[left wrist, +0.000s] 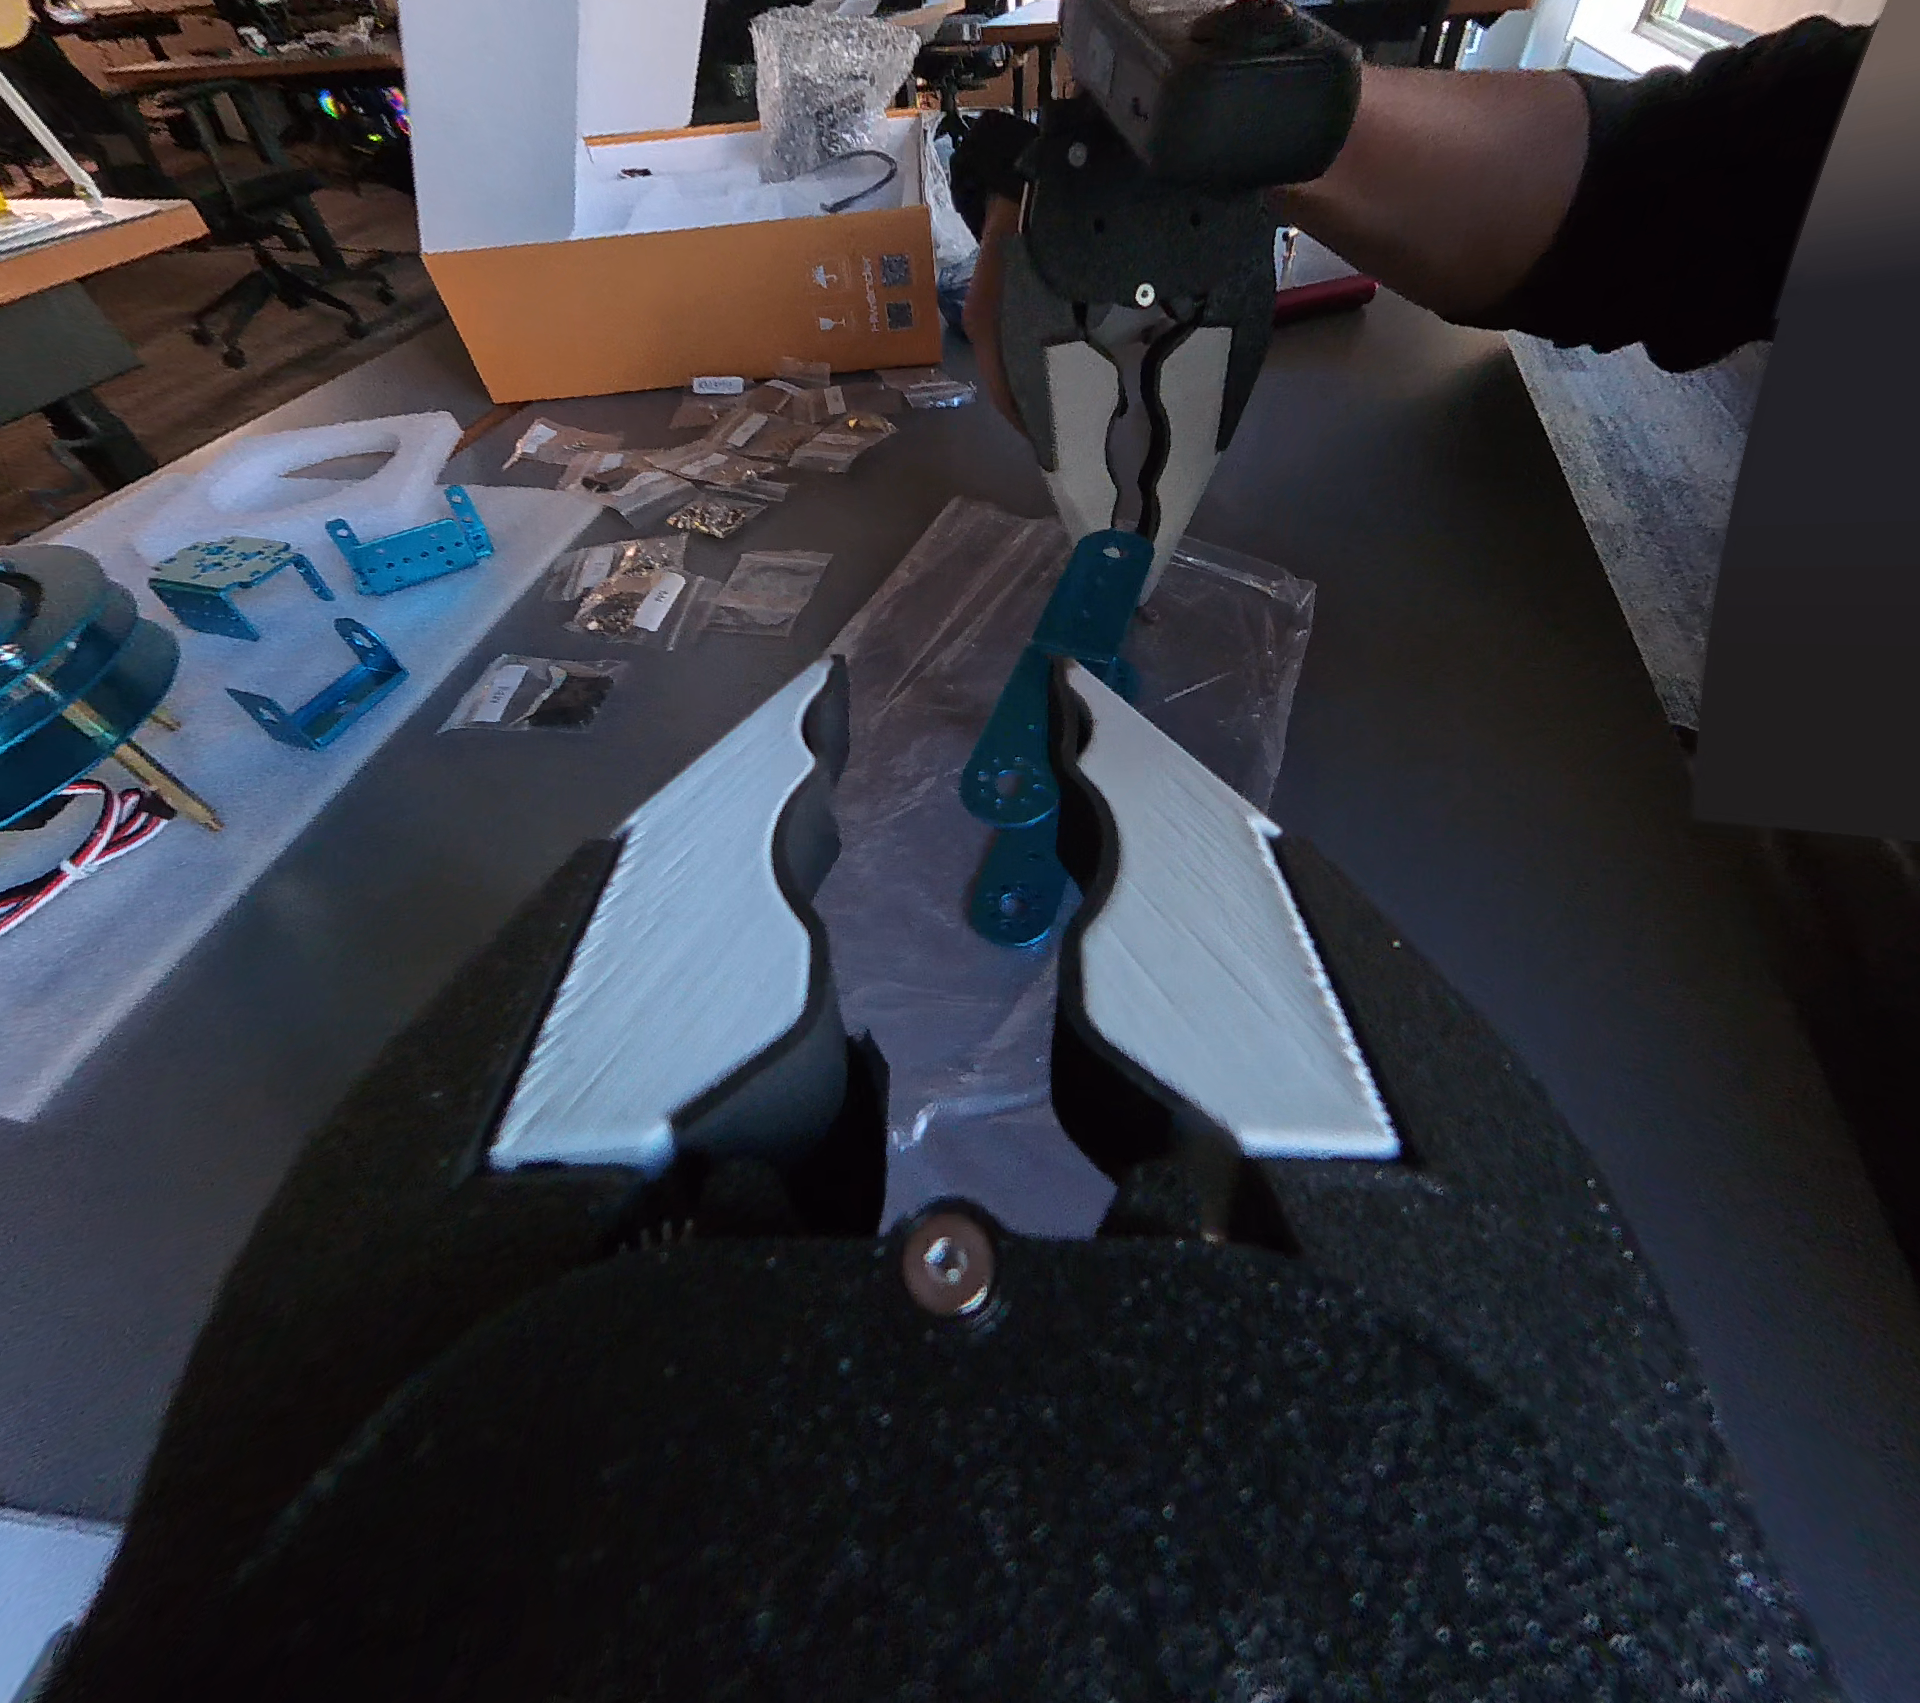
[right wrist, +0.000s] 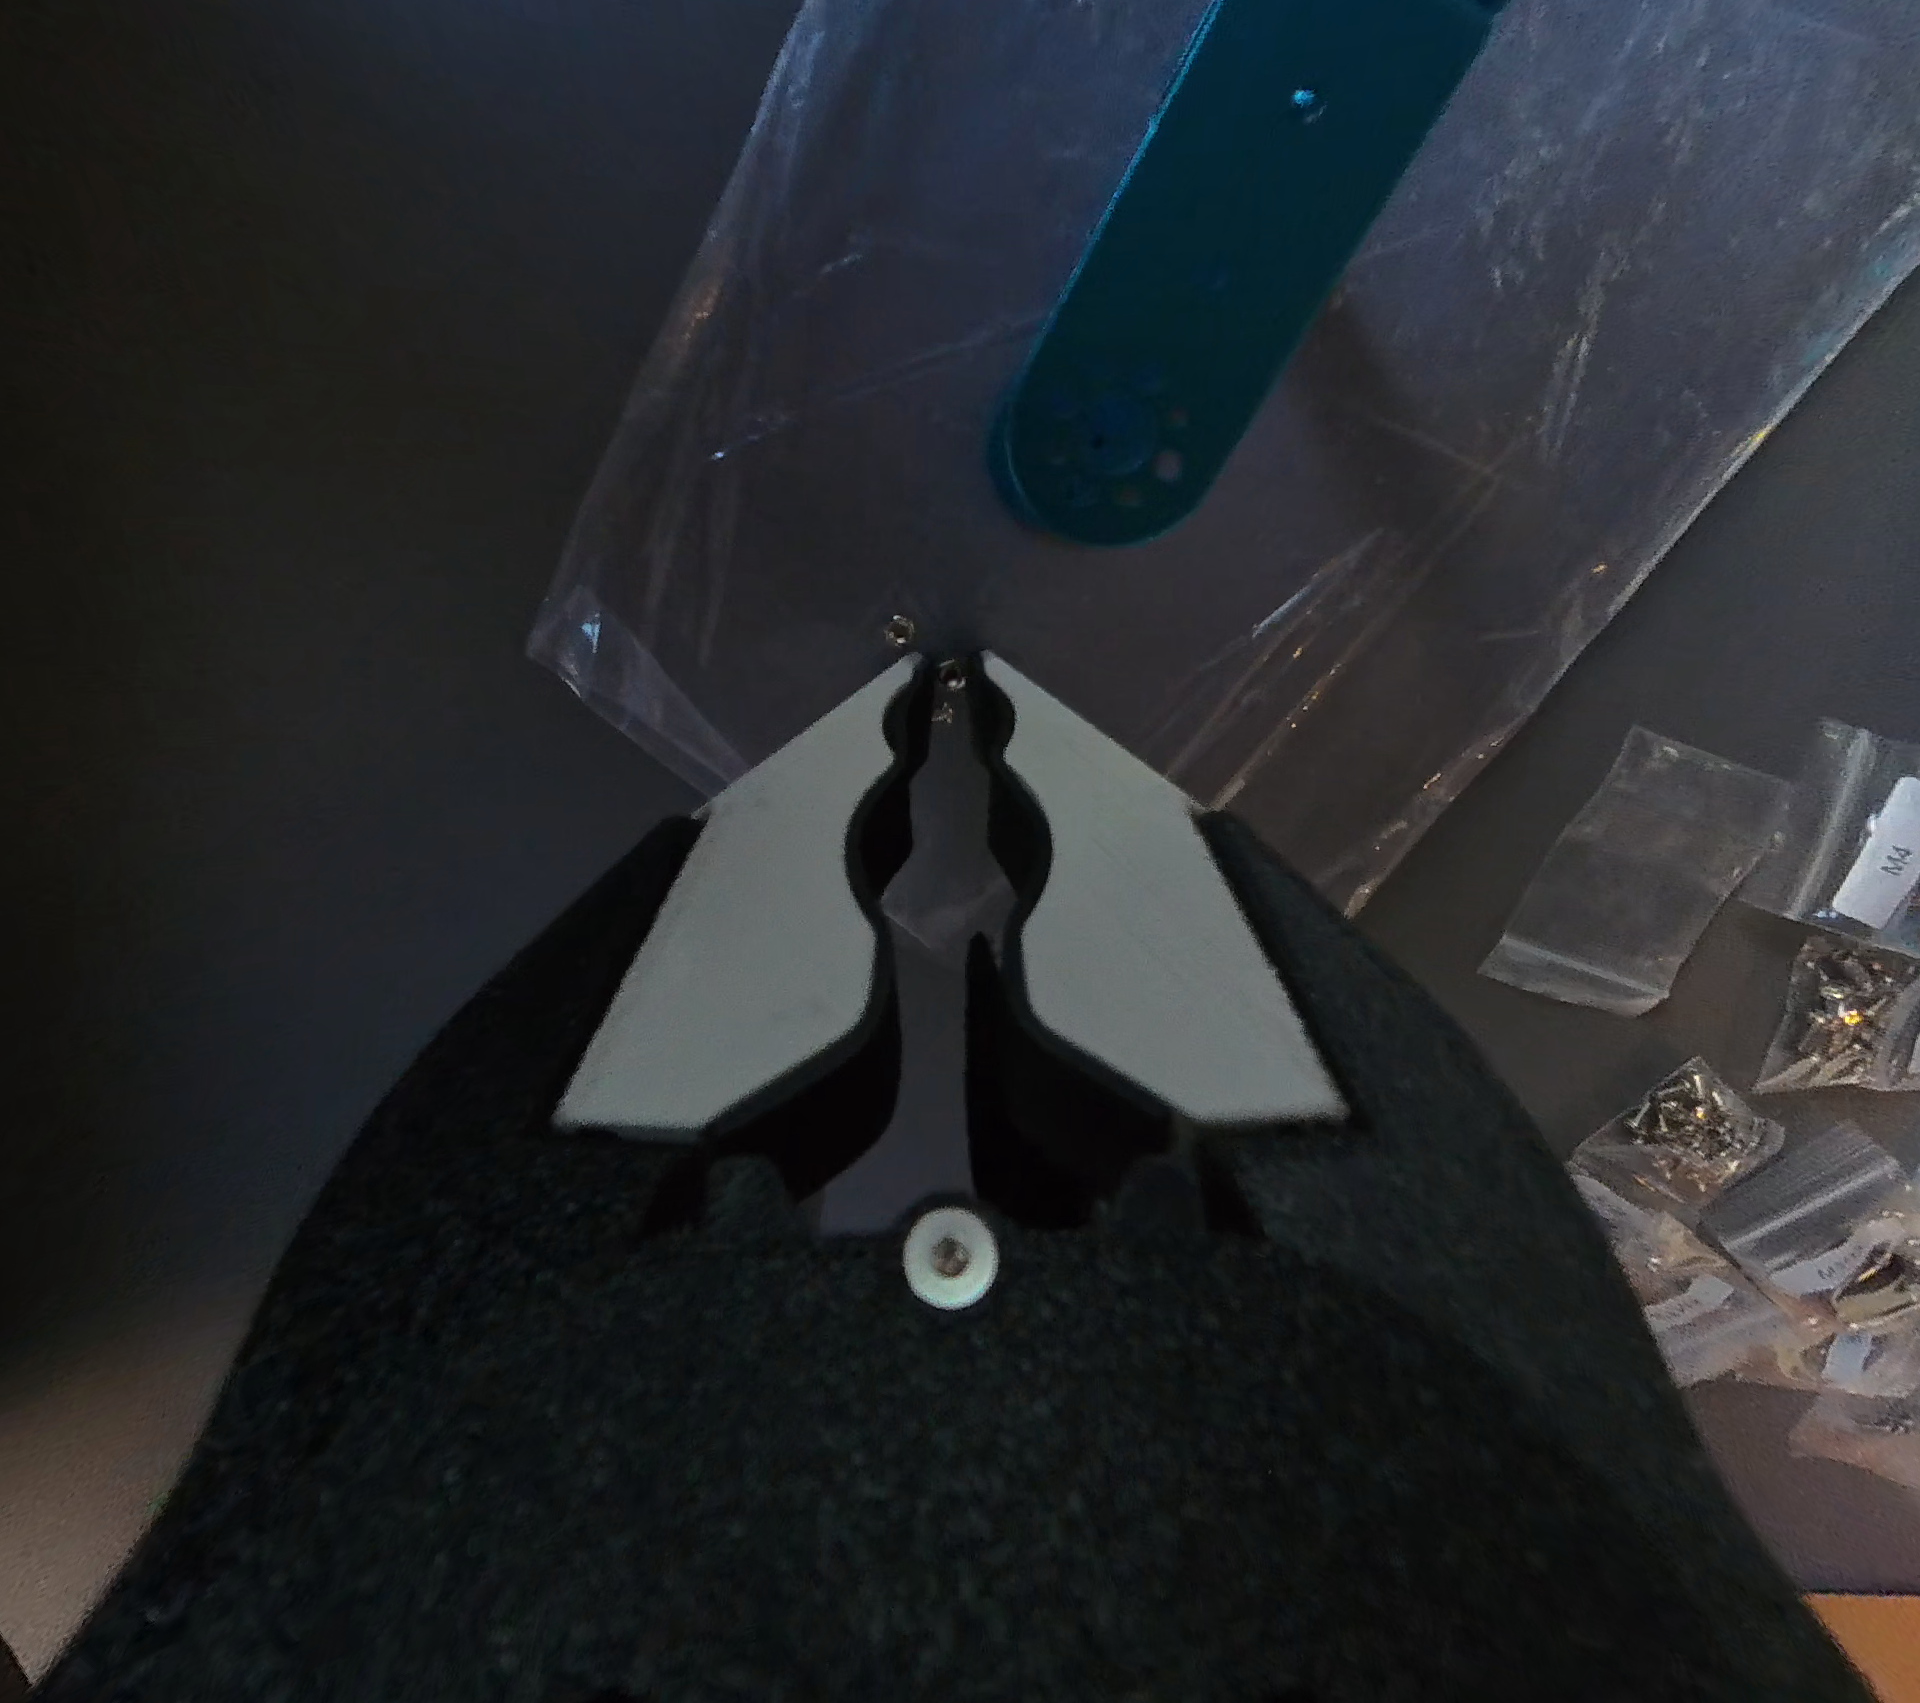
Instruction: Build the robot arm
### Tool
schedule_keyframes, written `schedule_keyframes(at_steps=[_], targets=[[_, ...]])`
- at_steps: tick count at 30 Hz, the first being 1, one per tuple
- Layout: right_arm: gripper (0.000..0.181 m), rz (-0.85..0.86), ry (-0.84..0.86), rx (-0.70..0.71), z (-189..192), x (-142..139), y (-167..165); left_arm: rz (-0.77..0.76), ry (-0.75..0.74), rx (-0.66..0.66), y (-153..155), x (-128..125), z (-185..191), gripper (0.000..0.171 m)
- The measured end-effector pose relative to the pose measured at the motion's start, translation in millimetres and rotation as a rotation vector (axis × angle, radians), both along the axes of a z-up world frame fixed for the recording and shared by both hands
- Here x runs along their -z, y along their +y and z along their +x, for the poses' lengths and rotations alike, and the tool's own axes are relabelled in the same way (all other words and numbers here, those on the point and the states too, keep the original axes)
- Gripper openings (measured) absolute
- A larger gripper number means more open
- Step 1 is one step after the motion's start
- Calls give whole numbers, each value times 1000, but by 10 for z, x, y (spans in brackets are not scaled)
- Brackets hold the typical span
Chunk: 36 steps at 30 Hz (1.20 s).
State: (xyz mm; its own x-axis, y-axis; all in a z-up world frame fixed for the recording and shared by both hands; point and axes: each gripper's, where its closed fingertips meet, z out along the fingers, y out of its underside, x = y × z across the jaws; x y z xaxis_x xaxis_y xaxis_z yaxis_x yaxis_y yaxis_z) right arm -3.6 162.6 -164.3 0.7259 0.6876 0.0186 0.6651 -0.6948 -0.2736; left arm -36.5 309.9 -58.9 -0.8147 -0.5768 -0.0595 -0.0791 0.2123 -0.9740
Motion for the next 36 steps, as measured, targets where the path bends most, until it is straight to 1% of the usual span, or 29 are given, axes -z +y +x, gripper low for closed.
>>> schedule_keyframes(at_steps=[3, 5, 6, 8, 9, 11, 14, 16, 20, 23, 26, 28, 29, 31, 34, 36], targets=[[7, 1, 3, 10, 14, -3, 19, 8, 22, 37, -54, 39, -55, 37], [7, -5, 3, 17, 26, -3, 15, 15, 30, 89, -108, 37, -146, 37], [6, -6, -3, 18, 37, -4, 11, 12, 34, 132, -150, 23, -225, 36], [5, -8, -3, 27, 42, -2, 0, 19, 96, 261, -272, 60, -455, 35], [4, -8, 0, 34, 41, -1, -3, 30, 112, 297, -326, 85, -528, 35], [4, 0, 1, 32, 35, -1, -6, 75, 149, 377, -429, 198, -698, 35], [4, 4, 5, 37, 24, -1, -8, 171, 201, 395, -536, 412, -792, 37], [4, 11, 19, 52, 25, -1, -5, 195, 209, 374, -595, 482, -820, 42], [4, 88, 68, 106, 30, -9, -1, 304, 134, 173, -532, 615, -601, 46], [3, 198, 138, 182, 35, -52, 27, 315, 146, 110, -517, 641, -519, 49], [0, 333, 254, 291, 7, -163, 100, 295, 199, 103, -554, 674, -501, 51], [0, 400, 355, 394, -38, -230, 160, 285, 213, 90, -582, 685, -464, 52], [0, 407, 395, 442, -65, -230, 171, 291, 228, 88, -593, 707, -449, 52], [0, 374, 365, 510, -53, -136, 137, 319, 234, 110, -625, 745, -441, 53], [1, 367, 270, 540, -33, -94, 117, 363, 215, 145, -645, 760, -443, 52], [14, 342, 228, 532, -69, -84, 124, 348, 220, 159, -670, 739, -459, 52]])
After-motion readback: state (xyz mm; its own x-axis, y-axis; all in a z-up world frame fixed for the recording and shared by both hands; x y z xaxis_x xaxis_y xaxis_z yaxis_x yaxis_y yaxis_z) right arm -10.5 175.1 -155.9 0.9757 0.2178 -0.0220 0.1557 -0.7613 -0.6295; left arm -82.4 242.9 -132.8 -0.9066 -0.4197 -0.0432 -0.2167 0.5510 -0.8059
